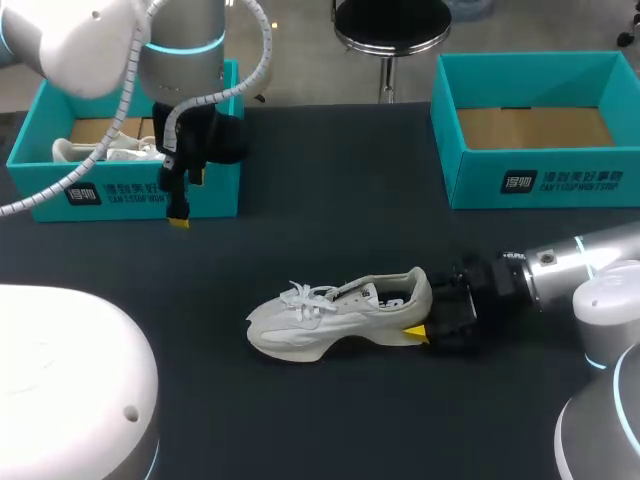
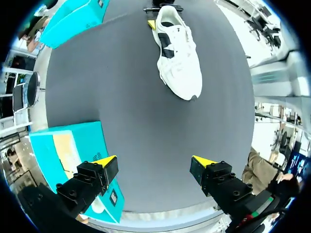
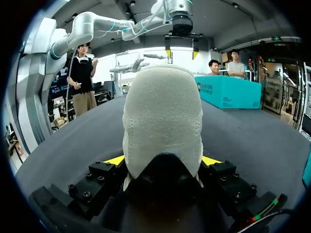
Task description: Take the shoe out of the shoebox, open the shoe tongue, remove and reinsert the insole, then place the shoe into the shoebox
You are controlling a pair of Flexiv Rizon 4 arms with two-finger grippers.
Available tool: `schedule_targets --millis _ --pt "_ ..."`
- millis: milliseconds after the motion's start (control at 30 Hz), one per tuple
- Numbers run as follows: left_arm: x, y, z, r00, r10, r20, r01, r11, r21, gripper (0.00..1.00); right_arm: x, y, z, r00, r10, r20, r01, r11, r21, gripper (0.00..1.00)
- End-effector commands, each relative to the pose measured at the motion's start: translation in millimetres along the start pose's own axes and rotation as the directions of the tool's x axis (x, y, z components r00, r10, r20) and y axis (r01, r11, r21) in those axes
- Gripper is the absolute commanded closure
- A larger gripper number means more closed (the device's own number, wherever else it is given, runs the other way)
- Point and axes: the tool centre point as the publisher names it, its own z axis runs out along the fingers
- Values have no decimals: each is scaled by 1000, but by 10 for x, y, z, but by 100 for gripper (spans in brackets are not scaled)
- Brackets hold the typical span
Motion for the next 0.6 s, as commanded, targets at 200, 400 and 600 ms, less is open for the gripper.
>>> schedule_targets --millis 200,400,600 --pt "-66 -30 -8 992 -120 -36 120 993 -7 0 6 -39 63 1000 1 2 -1 1000 2 100" --pt "-66 -30 -8 992 -120 -36 120 993 -7 0 6 -39 63 1000 1 2 -1 1000 2 100" --pt "-36 -121 -1 967 -250 -39 249 968 -31 0 6 -39 63 1000 1 2 -1 1000 2 100"
